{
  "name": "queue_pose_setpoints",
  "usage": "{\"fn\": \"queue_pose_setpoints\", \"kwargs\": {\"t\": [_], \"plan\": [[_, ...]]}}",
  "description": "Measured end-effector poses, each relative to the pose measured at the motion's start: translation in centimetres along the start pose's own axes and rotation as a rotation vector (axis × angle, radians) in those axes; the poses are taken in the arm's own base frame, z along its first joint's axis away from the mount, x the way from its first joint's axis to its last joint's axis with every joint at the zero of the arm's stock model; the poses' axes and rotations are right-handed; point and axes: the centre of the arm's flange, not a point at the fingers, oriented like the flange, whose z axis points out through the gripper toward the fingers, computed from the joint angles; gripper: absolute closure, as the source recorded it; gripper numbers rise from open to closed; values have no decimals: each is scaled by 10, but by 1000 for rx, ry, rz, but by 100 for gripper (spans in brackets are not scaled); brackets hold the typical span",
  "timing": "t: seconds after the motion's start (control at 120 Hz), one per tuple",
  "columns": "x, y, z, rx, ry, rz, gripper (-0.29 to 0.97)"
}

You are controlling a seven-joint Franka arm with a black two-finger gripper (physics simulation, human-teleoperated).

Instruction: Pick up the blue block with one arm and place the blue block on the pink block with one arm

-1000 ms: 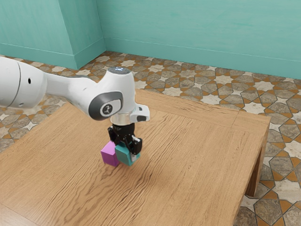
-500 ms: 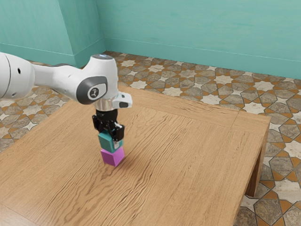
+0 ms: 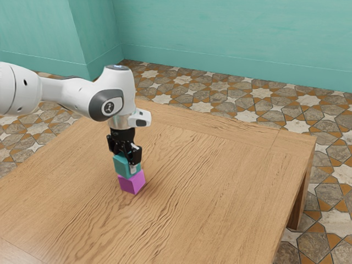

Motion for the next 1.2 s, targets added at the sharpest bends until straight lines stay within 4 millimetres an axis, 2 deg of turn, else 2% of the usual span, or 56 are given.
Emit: {"fn": "queue_pose_setpoints", "kwargs": {"t": [0.058, 0.217, 0.367, 0.525, 0.592, 0.733, 0.8, 0.892, 0.958, 1.075, 1.2], "plan": [[2, -2, 1, -2, 0, 5, 30], [5, -4, 4, 14, -3, 31, 15], [6, -5, 4, 19, -4, 45, 8], [4, 1, -9, 33, 11, 63, 4], [5, 9, -25, 42, 29, 77, 3], [3, 25, -81, 75, 85, 97, 1], [-10, 36, -133, 116, 143, 95, 1], [-23, 49, -214, 147, 231, 88, 1], [-30, 52, -253, 150, 271, 80, 0], [-42, 47, -298, 158, 312, 31, 0], [-61, 22, -326, 172, 315, -83, 0]]}}
